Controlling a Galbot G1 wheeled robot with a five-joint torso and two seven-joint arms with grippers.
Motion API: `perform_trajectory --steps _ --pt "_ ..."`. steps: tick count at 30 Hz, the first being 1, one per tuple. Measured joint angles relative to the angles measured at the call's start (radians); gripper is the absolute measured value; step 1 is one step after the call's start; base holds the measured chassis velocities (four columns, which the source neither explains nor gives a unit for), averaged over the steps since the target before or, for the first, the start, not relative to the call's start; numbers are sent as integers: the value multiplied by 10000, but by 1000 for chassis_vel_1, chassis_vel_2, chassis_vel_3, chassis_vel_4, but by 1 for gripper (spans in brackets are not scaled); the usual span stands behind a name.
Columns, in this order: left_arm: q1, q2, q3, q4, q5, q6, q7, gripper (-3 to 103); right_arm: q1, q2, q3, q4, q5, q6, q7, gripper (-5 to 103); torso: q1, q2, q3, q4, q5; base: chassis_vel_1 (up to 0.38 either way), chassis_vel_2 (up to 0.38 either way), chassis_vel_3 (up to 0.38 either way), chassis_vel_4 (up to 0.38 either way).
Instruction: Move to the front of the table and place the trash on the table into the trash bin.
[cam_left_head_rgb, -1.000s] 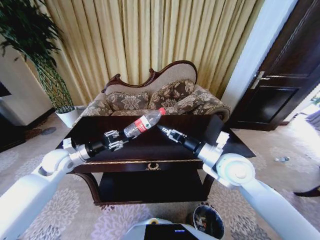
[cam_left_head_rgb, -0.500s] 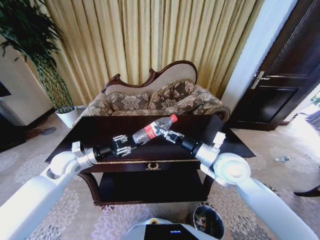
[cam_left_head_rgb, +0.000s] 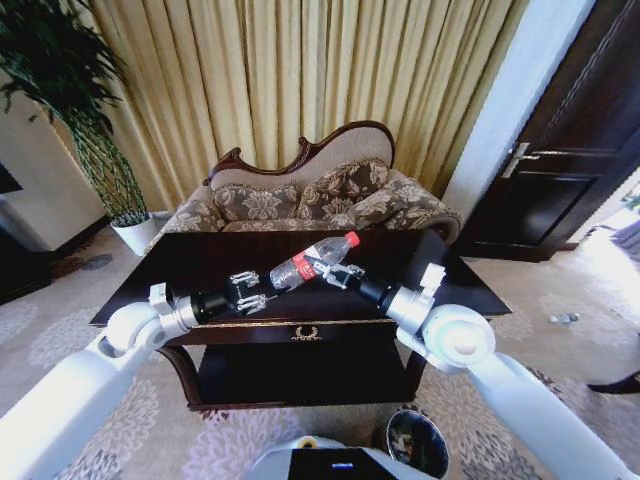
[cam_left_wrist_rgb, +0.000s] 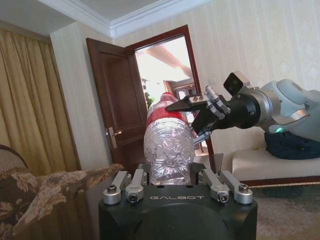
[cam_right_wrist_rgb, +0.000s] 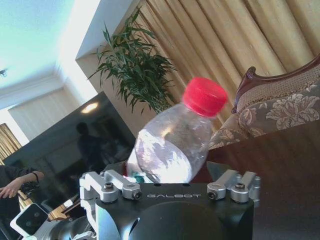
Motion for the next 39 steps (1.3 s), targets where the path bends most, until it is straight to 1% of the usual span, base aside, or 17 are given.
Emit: perform_trajectory --steps 3,7,17,21,23,25,26,28,29,30,32,33,34,35,37,38,39 --pt "0 -28 0 6 3 0 6 38 33 63 -72 -31 -55 0 102 85 0 0 0 0 0 0 0 0 0" --pt "5 -78 66 38 70 -91 7 37 -11 63 -54 -11 -90 -3 140 60 0 0 0 0 0 0 0 0 0" --pt "115 -204 80 -48 219 -76 -245 36 -269 52 180 33 -203 -2 139 41 0 0 0 0 0 0 0 0 0" --pt "166 -210 -6 -106 214 -48 -357 52 -369 42 320 14 -281 3 189 36 0 0 0 0 -3 0 0 0 0" --pt "256 -188 -182 -156 187 63 -363 62 -383 81 369 10 -285 4 217 30 0 2 0 -1 -1 0 0 0 0" --pt "298 -183 -247 -159 183 116 -366 62 -384 96 377 9 -288 9 218 27 0 1 0 -2 1 0 0 0 0" --pt "387 -171 -402 -174 163 191 -382 74 -386 134 435 -4 -303 41 218 26 0 1 0 1 0 0 0 0 0" --pt "430 -167 -486 -182 149 212 -414 74 -389 155 472 -23 -331 59 218 26 0 1 0 1 0 0 0 0 0" --pt "493 -185 -643 -219 99 274 -543 85 -390 181 531 -62 -394 98 218 26 0 2 0 0 -1 0 0 0 0" --pt "493 -185 -643 -219 99 274 -543 85 -390 181 531 -62 -394 98 218 26 0 2 0 0 -1 0 0 0 0" --pt "565 -318 -946 -300 -128 566 -1016 94 -351 284 655 -209 -494 214 241 26 0 1 0 0 0 0 0 0 0" --pt "577 -439 -1120 -344 -325 807 -1531 98 -277 369 717 -314 -568 294 275 26 0 1 0 -1 0 0 0 0 0" --pt "577 -439 -1120 -344 -325 807 -1531 98 -277 369 717 -314 -568 294 275 26 0 1 0 -1 0 0 0 0 0" --pt "576 -492 -1200 -381 -461 906 -1846 98 -221 410 745 -383 -631 327 331 26 0 1 0 0 1 0 0 0 0" --pt "533 -602 -1456 -547 -1140 1162 -3300 100 -17 454 851 -603 -930 419 645 26 0 1 0 0 -1 0 0 0 0" --pt "533 -602 -1456 -547 -1140 1162 -3300 100 -17 454 851 -603 -930 419 645 26 0 1 0 0 -1 0 0 0 0" --pt "504 -638 -1563 -572 -1291 1245 -3709 100 48 454 871 -683 -1107 450 727 26 0 1 0 0 0 0 0 0 0"
